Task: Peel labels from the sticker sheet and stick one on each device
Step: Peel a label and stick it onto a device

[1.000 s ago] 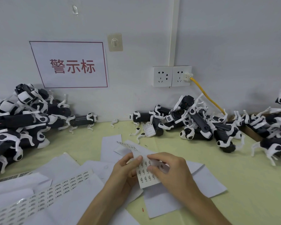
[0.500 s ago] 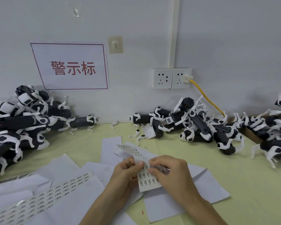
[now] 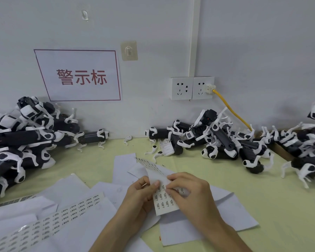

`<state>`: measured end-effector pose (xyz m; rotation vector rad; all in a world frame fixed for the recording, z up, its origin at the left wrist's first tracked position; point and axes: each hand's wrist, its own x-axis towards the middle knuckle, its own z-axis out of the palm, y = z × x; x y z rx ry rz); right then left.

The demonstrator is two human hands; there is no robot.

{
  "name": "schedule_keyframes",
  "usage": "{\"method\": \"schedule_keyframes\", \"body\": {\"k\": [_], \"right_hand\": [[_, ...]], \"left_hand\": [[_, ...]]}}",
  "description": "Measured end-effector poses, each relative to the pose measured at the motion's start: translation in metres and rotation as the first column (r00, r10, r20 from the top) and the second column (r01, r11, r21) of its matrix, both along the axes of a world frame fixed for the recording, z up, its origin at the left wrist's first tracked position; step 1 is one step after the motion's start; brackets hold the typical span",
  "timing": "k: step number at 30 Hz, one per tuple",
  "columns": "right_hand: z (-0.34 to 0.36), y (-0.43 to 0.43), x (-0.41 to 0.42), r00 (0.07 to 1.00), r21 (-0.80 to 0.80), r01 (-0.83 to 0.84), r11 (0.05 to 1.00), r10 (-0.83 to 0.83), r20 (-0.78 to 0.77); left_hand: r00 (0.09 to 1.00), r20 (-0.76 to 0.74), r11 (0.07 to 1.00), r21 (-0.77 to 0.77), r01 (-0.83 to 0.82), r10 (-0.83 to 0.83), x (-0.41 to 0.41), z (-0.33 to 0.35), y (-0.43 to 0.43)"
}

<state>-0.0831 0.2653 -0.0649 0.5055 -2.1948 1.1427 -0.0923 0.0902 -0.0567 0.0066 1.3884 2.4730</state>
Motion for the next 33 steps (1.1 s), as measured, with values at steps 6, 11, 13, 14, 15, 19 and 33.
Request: {"method": "schedule_keyframes", "body": {"k": [6,11,13,14,15,19,33], "right_hand": [[0.007,0.0,0.004,0.999,0.066,-0.028,0.997,0.025,0.042],[0.018,0.0,0.009,0.999,0.03,-0.03,0.999,0.03,0.028],[0.024,0.0,0.01,0.988,-0.147,-0.073,0.986,0.091,0.123],[0.027,0.0,0.01,0.969,-0.272,-0.092,0.958,0.149,0.198],[0.031,0.001,0.01,0.939,-0.395,-0.095,0.914,0.214,0.269],[0.036,0.009,0.007,0.777,-0.709,-0.075,0.702,0.487,0.4],[0.037,0.008,0.008,0.697,-0.7,-0.135,0.701,0.569,0.435]], "left_hand": [[0.997,-0.053,0.996,-0.06,-0.059,0.056,0.001,0.0,0.004],[0.976,-0.119,0.962,-0.183,-0.203,0.184,0.003,-0.002,0.012],[0.961,-0.158,0.93,-0.259,-0.261,0.226,0.003,-0.005,0.014],[0.953,-0.186,0.912,-0.294,-0.286,0.239,0.003,-0.005,0.014],[0.943,-0.229,0.892,-0.33,-0.309,0.242,0.003,-0.006,0.014],[0.866,-0.458,0.726,-0.523,-0.446,0.202,0.004,-0.009,0.015],[0.823,-0.551,0.839,-0.374,-0.395,0.142,0.005,-0.001,0.015]]}}
